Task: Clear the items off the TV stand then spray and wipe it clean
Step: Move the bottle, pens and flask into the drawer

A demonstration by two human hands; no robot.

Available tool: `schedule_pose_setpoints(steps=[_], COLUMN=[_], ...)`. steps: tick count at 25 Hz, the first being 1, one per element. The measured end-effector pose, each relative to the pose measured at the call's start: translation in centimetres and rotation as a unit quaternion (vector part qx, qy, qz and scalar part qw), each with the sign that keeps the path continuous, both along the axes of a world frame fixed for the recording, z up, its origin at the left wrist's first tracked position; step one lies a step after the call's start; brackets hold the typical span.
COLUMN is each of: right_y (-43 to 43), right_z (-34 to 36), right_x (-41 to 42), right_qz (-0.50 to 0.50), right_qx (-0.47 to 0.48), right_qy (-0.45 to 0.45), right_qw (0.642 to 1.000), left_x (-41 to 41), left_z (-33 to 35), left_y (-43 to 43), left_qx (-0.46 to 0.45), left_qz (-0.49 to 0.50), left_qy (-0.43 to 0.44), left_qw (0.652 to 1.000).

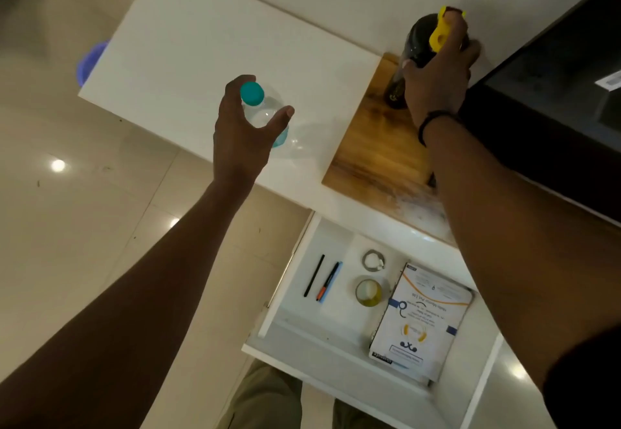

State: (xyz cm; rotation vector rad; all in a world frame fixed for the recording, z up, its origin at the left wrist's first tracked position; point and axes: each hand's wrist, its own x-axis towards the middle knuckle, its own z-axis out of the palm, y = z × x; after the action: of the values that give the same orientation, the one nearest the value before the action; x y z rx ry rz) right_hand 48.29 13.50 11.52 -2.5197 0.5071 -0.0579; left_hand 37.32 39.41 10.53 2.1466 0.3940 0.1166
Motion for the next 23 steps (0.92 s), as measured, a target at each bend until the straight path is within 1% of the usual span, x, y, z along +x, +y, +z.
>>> schedule_pose_setpoints(steps=[3, 6, 8, 9, 12, 15, 17, 19, 21, 23], right_y=[-0.2, -0.3, -0.9, -1.4, -3.5, -5.2, -5.6, -5.5, -4.9, -4.1], right_z=[0.5, 1.5, 1.7, 1.6, 0.9, -2.1, -5.2, -8.9, -12.7, -16.4], right_x=[-3.7, -10.3, -16.5, -20.0, -31.5, -41.0, -44.6, -46.9, -48.3, -49.2], right_qz=[0.046, 0.056, 0.052, 0.054, 0.028, -0.015, -0.036, -0.047, -0.047, -0.053], right_qx=[0.010, 0.064, 0.081, 0.094, 0.156, 0.151, 0.147, 0.154, 0.148, 0.135], right_qy=[-0.070, -0.144, -0.166, -0.156, -0.045, 0.087, 0.180, 0.243, 0.276, 0.286], right_qw=[0.996, 0.986, 0.981, 0.982, 0.986, 0.985, 0.972, 0.957, 0.948, 0.947], left_x=[-3.4, -8.2, -11.8, -13.7, -19.2, -23.0, -24.1, -24.9, -25.8, -26.7], left_z=[0.1, 0.5, 0.9, 1.2, 1.8, 0.2, -2.0, -4.9, -7.9, -10.9], left_y=[-0.5, -1.2, -1.6, -1.9, -3.2, -5.0, -6.2, -7.6, -8.6, -9.4], left_qx=[0.004, 0.007, 0.025, 0.035, 0.027, 0.006, -0.006, -0.010, 0.008, 0.022], left_qz=[-0.003, -0.002, -0.016, -0.032, -0.099, -0.146, -0.175, -0.214, -0.243, -0.249], left_qy=[-0.041, -0.048, -0.052, -0.055, -0.018, 0.032, 0.062, 0.092, 0.116, 0.135], left_qw=[0.999, 0.999, 0.998, 0.997, 0.995, 0.989, 0.983, 0.973, 0.963, 0.959])
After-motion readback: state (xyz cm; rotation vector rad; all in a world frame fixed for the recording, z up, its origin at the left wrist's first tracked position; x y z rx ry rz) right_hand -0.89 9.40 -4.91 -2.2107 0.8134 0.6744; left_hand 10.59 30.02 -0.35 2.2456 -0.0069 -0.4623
